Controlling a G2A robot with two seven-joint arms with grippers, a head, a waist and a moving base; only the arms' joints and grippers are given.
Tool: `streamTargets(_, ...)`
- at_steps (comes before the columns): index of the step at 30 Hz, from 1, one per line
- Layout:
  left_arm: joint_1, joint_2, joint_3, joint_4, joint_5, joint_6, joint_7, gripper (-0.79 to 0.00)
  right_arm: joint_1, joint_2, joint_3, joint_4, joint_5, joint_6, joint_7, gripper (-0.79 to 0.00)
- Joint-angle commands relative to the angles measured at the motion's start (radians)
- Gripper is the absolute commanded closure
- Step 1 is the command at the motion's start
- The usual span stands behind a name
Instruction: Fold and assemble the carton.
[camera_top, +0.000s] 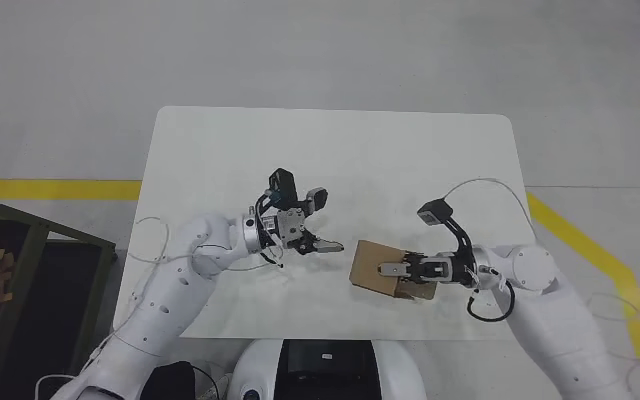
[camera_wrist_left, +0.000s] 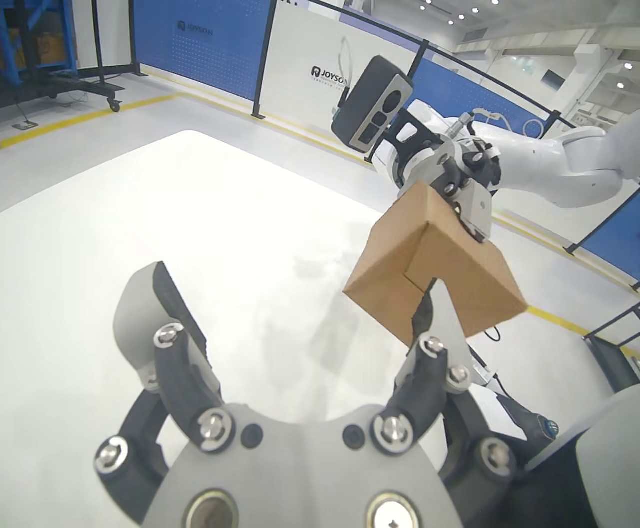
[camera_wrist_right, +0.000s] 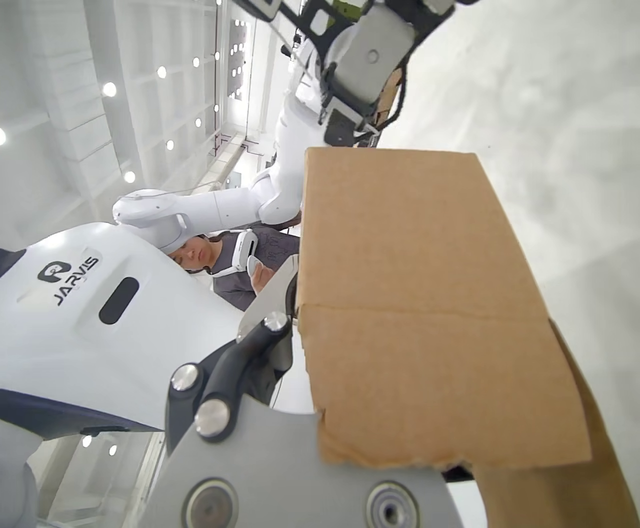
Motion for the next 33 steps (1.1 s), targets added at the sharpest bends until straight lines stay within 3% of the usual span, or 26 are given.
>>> streamTargets(1,0.016,0.008,-0.021,-0.011,0.047,-0.024,-0.007,-0.785,0.032,-0.006,-0.029,0.025,-0.028,0.018,-0.01,0.0)
streamTargets(6,0.067,0.026,-0.049,-0.029,0.141,-0.079,-0.022,-0.785,0.132,-0.029,-0.129,0.094,-0.113,0.055,-0.04,0.0)
streamTargets(19,0.166,0.068,-0.111,-0.053,0.287,-0.079,0.005,-0.785,0.385,-0.118,-0.367,0.346,-0.161,0.058,-0.027,0.0)
streamTargets(21,0.166,0.071,-0.116,-0.048,0.295,-0.079,0.017,-0.785,0.409,-0.128,-0.386,0.375,-0.161,0.052,-0.017,-0.348)
streamTargets(22,0.164,0.071,-0.117,-0.045,0.3,-0.079,0.02,-0.785,0.416,-0.132,-0.392,0.388,-0.157,0.046,-0.015,-0.785)
streamTargets(28,0.148,0.069,-0.108,-0.04,0.314,-0.073,0.057,-0.785,0.428,-0.14,-0.384,0.45,-0.108,-0.003,-0.003,-0.785)
streamTargets(33,0.148,0.069,-0.108,-0.04,0.314,-0.073,0.057,-0.785,0.369,-0.121,-0.322,0.426,-0.029,-0.049,0.028,-0.785)
